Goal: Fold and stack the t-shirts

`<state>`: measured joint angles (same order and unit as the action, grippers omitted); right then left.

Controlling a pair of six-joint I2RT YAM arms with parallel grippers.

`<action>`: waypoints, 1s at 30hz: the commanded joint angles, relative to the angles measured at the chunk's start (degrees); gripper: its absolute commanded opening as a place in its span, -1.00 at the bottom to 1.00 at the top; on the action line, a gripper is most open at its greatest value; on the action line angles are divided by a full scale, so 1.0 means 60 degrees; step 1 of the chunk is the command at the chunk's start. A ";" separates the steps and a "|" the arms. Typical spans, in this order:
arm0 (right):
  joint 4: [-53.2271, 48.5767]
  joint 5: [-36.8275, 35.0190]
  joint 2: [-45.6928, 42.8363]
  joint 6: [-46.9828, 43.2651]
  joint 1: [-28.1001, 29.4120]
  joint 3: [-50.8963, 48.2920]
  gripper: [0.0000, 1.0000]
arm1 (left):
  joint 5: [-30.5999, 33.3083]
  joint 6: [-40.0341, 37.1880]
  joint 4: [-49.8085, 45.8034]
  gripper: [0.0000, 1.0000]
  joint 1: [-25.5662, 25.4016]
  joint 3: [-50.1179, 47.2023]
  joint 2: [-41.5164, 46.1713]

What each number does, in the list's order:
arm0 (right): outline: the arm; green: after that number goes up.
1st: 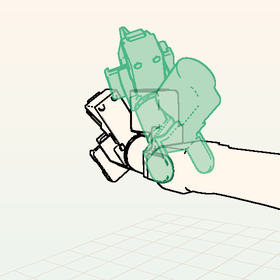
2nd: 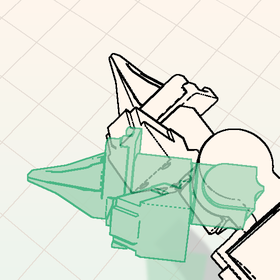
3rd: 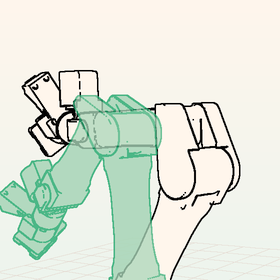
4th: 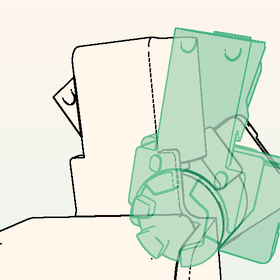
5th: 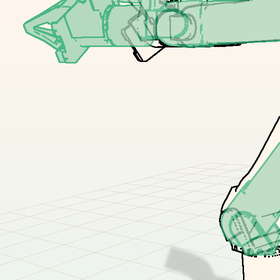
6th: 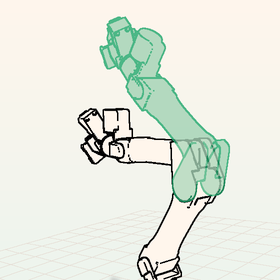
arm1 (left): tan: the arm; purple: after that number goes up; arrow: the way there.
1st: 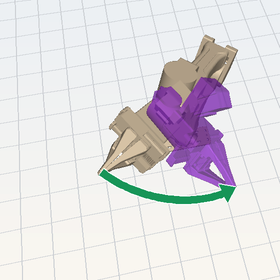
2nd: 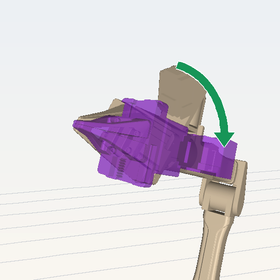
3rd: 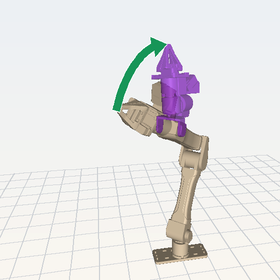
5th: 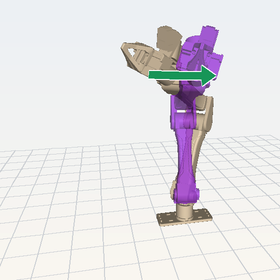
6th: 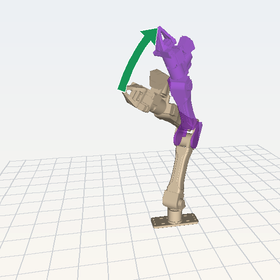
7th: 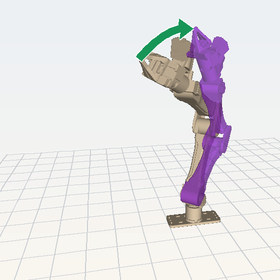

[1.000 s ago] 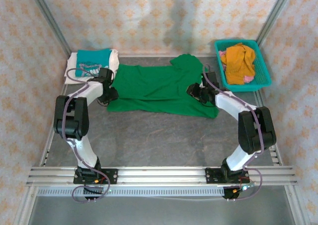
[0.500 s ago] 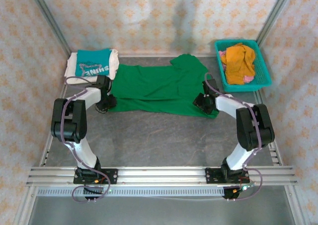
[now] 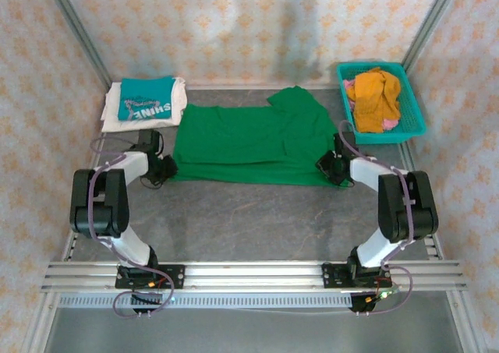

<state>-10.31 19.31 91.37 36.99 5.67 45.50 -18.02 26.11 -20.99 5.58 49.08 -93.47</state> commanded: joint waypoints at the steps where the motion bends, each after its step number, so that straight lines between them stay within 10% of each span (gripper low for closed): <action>1: -0.0552 -0.0064 -0.0324 0.0120 0.0009 -0.0626 -0.31 | 0.0006 0.0137 -0.0965 -0.75 -0.0185 -0.0542 0.0473; 9: -0.1333 -0.0572 -0.1440 -0.0032 0.0583 0.0115 -0.30 | 0.0411 -0.0012 -0.1854 -0.59 -0.0335 0.0316 0.1583; 30: -0.0878 -0.0529 -0.0552 -0.0184 0.1109 0.1090 -0.29 | 0.0469 -0.0043 -0.1373 -0.33 -0.1326 0.2499 -0.1502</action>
<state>-16.47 16.73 87.39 36.58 11.97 49.95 -16.47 25.89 -29.98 -1.91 62.59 -101.03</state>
